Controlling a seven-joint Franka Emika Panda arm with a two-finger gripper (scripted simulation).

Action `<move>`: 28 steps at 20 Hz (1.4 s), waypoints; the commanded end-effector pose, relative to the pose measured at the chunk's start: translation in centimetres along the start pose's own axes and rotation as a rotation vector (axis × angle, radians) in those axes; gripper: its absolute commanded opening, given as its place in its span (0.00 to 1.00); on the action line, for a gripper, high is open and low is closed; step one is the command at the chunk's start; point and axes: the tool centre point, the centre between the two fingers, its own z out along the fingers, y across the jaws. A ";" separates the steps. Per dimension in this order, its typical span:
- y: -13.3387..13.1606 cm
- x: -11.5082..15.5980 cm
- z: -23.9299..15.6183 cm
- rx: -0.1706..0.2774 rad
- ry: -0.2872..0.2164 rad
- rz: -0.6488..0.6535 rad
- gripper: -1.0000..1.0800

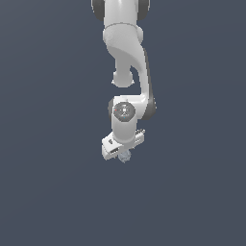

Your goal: Pick up the object and move it to a goal position.

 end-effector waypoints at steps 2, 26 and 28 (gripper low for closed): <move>0.1 0.1 0.3 -0.001 0.002 0.000 0.96; -1.5 2.6 -4.8 -0.001 0.003 0.000 0.00; -2.0 3.4 -6.4 -0.001 0.003 0.000 0.00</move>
